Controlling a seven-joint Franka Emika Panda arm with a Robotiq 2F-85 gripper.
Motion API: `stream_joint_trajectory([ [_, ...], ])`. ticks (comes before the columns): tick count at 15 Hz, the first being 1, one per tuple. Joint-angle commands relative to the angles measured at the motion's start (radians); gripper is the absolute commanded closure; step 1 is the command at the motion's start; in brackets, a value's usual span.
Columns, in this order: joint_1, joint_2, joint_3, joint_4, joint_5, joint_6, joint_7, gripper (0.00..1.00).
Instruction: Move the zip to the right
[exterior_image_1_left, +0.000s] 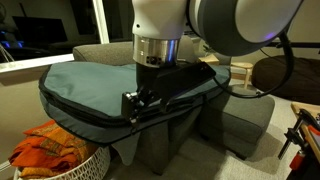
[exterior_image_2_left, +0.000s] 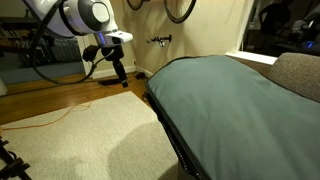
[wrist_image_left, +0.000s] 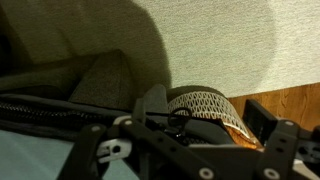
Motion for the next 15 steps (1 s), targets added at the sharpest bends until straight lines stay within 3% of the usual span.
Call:
stream_joint_trajectory([
  [1, 0.042, 0.042, -0.05, 0.022, -0.008, 0.069, 0.022, 0.0],
  [15, 0.21, 0.265, -0.25, 0.17, 0.034, 0.196, 0.04, 0.0],
])
